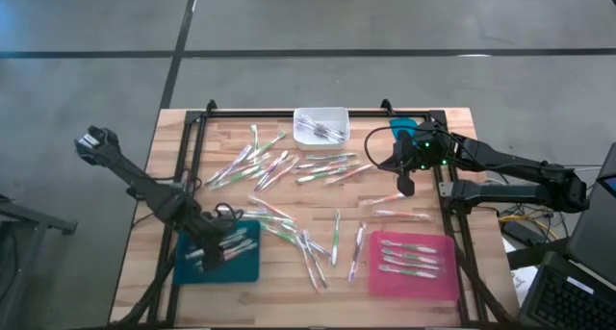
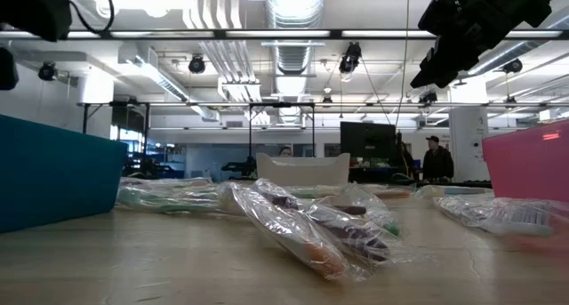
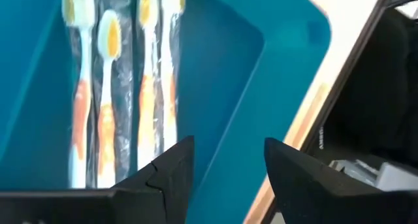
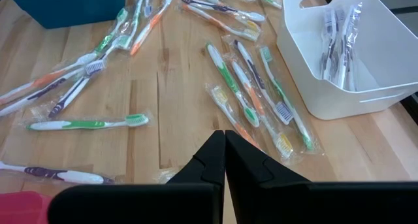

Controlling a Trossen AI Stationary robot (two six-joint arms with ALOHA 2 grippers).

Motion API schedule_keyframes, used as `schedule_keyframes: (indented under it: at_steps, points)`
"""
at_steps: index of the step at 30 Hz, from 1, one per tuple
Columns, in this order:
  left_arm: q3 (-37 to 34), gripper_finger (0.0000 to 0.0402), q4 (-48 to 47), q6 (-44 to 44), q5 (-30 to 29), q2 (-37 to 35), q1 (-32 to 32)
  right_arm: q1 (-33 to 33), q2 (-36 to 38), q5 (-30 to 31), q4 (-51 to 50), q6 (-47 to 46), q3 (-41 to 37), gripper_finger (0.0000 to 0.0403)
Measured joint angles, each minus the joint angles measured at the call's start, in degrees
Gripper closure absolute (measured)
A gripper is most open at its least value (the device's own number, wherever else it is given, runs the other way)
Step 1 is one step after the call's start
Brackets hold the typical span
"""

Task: Pick & Place Toothbrushes
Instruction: Put the violet toothbrush into the white bin

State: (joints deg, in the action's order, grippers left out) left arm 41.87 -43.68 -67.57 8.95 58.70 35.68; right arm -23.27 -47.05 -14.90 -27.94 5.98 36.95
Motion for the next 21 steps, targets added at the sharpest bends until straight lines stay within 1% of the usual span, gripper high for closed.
schedule_keyframes:
  at_steps: [6, 11, 21]
  points:
    - [2.1, 0.0216, 0.0, 2.8, -0.1, 0.0, -2.0, 0.0, 0.0, 0.0, 0.0, 0.0, 0.0, 0.0394]
    - [3.6, 0.0218, 0.6, 5.6, -1.3, 0.0, -3.2, 0.0, 0.0, 0.0, 0.0, 0.0, 0.0, 0.0394]
    - [5.0, 0.0219, 4.9, 15.1, -1.6, 0.0, -7.7, 0.0, 0.0, 0.0, 0.0, 0.0, 0.0, 0.0394]
